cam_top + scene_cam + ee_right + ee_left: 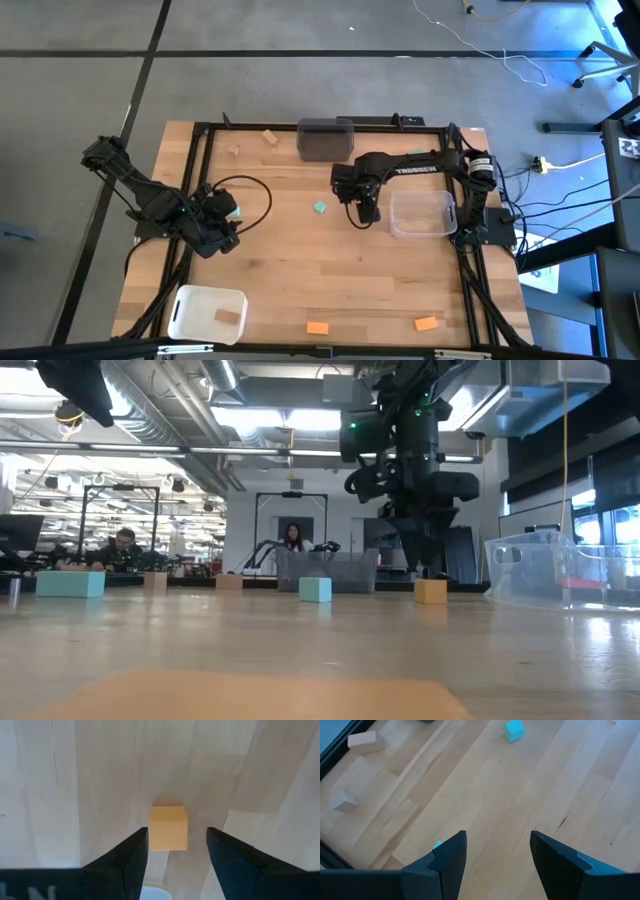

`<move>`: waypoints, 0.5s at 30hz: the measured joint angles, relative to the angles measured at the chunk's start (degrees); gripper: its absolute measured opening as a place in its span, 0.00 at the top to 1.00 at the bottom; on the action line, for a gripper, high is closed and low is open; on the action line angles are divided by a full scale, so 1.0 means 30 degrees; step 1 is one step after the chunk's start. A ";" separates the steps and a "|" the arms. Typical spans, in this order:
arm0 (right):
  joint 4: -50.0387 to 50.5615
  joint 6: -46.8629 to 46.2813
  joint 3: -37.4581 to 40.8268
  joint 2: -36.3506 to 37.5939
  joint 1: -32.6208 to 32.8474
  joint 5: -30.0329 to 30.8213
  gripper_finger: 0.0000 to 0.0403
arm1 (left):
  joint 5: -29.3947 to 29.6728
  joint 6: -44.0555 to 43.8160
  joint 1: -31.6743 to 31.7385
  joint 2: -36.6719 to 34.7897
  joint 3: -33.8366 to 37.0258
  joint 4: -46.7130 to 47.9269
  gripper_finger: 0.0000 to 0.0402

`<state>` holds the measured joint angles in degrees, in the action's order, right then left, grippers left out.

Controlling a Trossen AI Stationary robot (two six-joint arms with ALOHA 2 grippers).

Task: Sort & place blocks by color
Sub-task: Put the top yellow block into the transparent bin

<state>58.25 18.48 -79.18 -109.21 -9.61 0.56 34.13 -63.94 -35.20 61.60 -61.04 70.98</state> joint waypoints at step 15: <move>-0.0378 0.0467 0.0577 -0.0990 -0.0246 -0.0371 0.50 | 0.0417 -0.0027 0.0000 0.0000 0.0000 -0.0033 0.48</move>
<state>57.11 19.88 -77.44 -112.18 -10.34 -0.56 35.38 -64.02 -35.20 61.60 -61.04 70.88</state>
